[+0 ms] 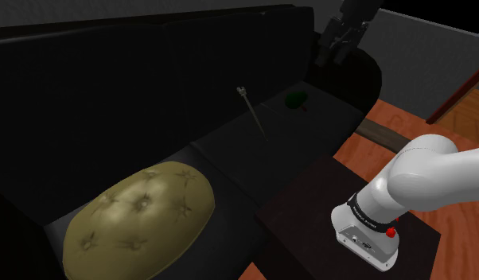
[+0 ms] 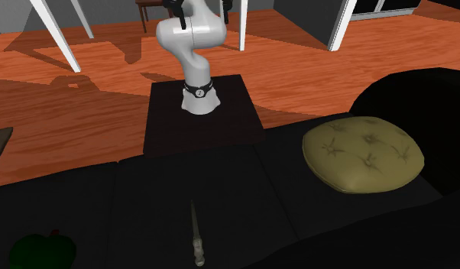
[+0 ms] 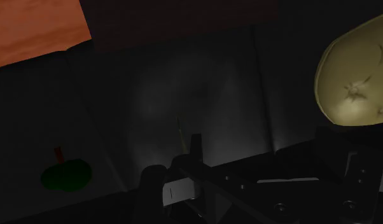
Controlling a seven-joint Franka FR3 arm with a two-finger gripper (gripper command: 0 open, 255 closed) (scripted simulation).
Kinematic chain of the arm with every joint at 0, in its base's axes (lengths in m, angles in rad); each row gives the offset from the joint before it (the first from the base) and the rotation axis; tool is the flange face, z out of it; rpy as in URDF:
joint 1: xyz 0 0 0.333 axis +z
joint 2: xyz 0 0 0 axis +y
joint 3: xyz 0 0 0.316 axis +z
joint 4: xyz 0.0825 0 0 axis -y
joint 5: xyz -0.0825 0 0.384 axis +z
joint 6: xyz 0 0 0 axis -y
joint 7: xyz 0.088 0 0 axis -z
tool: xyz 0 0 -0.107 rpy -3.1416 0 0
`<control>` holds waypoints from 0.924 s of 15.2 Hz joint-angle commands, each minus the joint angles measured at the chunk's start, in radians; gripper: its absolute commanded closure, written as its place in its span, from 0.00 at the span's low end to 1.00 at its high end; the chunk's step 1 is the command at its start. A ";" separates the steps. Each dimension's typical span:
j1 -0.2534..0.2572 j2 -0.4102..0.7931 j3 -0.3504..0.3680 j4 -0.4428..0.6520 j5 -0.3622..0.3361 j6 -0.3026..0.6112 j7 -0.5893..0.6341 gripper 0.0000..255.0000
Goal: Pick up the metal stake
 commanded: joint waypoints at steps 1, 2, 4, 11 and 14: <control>0.000 0.000 0.000 0.000 0.000 0.000 0.000 0.00; -0.001 -0.005 0.000 -0.038 -0.006 0.045 -0.009 0.00; -0.003 -0.010 0.000 -0.109 -0.016 0.136 -0.025 0.00; -0.012 0.042 -0.004 -0.310 -0.052 0.478 -0.079 0.00; -0.018 0.101 -0.008 -0.370 -0.067 0.637 -0.099 0.00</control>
